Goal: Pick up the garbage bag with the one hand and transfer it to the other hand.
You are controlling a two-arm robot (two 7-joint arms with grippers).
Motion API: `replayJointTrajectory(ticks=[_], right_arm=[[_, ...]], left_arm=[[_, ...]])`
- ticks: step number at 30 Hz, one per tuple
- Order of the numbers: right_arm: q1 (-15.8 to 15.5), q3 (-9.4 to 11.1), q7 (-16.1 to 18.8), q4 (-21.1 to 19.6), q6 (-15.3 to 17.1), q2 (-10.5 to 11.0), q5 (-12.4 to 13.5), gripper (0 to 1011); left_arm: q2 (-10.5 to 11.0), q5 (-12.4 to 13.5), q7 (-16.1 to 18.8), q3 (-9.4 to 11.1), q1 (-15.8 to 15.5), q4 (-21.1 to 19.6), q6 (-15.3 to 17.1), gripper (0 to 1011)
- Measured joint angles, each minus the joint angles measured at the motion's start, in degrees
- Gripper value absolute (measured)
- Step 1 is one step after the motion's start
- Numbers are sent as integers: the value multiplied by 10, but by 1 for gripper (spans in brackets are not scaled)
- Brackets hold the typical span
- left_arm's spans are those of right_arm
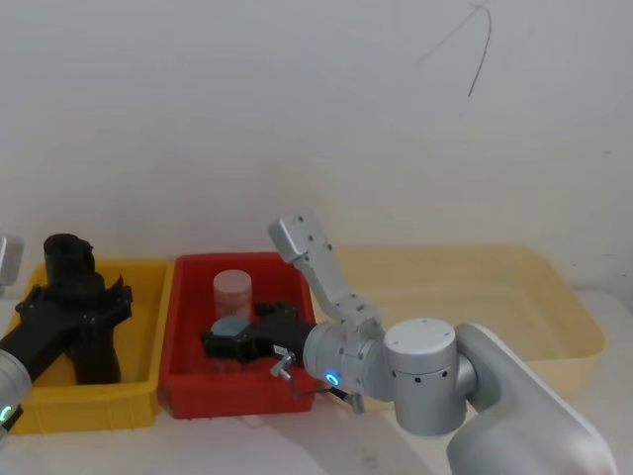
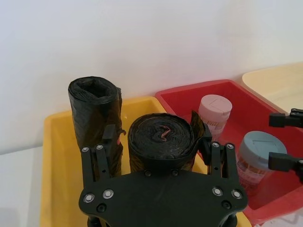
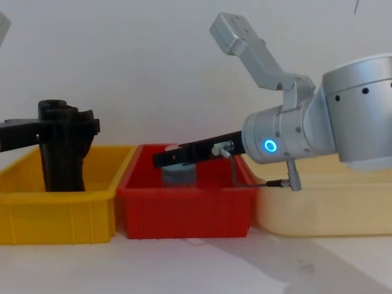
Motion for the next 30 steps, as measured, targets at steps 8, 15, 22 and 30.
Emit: replayJointTrajectory(ticks=[8,15,22,30], right_arm=[[4,-1,1,12,-1,-4,-7,1001],[5,-1,1,20,-1,-7,-11,1001],[6,-1,2,26,1,-9,-16,1001],[7,-1,6,30,4,-9,-20,1001]], left_arm=[[0,0,0,0,0,0,0,1002],[0,0,0,0,0,0,0,1001],[0,0,0,0,0,0,0,1001],[0,0,0,0,0,0,0,1001]])
